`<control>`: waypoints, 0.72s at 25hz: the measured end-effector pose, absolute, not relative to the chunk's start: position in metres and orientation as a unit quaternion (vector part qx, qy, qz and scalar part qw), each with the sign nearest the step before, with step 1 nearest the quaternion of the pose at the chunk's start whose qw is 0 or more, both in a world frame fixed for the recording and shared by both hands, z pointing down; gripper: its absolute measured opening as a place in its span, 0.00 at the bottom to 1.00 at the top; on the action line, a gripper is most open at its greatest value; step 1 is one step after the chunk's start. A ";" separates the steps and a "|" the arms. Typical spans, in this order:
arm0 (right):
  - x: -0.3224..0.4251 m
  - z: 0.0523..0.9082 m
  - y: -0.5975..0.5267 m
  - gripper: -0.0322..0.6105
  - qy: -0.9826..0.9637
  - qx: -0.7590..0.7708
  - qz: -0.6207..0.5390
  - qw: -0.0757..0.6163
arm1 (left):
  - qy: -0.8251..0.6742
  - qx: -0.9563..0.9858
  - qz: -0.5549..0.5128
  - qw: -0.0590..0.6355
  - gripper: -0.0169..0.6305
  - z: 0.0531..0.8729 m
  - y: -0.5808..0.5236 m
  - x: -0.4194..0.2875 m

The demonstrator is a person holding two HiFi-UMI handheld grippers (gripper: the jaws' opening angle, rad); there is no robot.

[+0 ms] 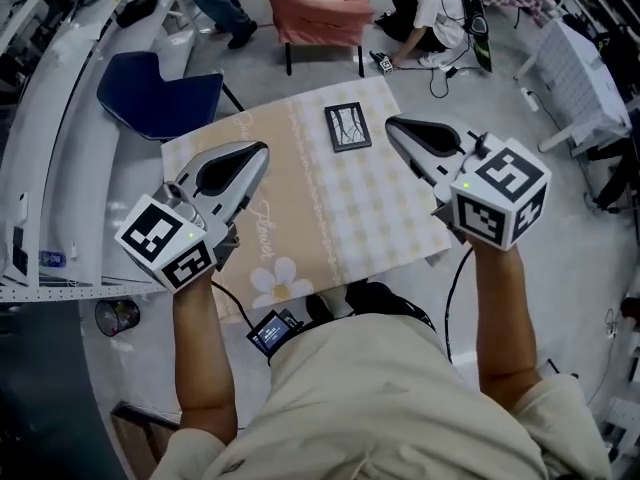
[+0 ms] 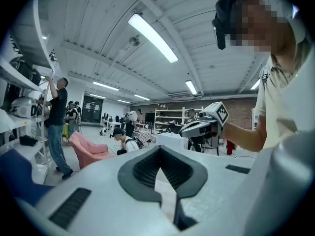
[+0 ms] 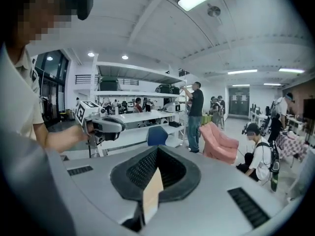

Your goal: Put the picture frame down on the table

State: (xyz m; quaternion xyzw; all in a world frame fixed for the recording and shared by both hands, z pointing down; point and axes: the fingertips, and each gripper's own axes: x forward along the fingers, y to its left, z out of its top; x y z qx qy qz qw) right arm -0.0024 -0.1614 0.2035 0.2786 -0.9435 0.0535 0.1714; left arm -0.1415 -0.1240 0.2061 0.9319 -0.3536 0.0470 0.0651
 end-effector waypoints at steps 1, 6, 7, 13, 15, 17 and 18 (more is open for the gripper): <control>-0.003 0.195 -0.154 0.05 -0.945 0.278 0.047 0.167 | -0.353 0.933 0.045 0.057 0.04 0.199 -0.116 -0.144; -0.003 0.169 -0.119 0.05 -0.946 0.282 0.024 0.159 | -0.347 0.937 0.045 0.016 0.04 0.169 -0.078 -0.146; -0.002 0.166 -0.112 0.05 -0.946 0.283 0.021 0.158 | -0.346 0.937 0.044 0.010 0.04 0.165 -0.071 -0.147; 0.007 0.155 -0.079 0.05 -0.942 0.297 0.004 0.156 | -0.350 0.936 0.026 -0.009 0.04 0.151 -0.038 -0.156; 0.013 0.154 -0.070 0.05 -0.940 0.304 0.004 0.156 | -0.349 0.937 0.024 -0.013 0.04 0.149 -0.029 -0.158; 0.018 0.154 -0.061 0.05 -0.938 0.309 0.005 0.158 | -0.347 0.937 0.025 -0.016 0.04 0.149 -0.019 -0.158; 0.020 0.154 -0.057 0.05 -0.937 0.312 0.005 0.159 | -0.347 0.937 0.025 -0.016 0.04 0.148 -0.014 -0.158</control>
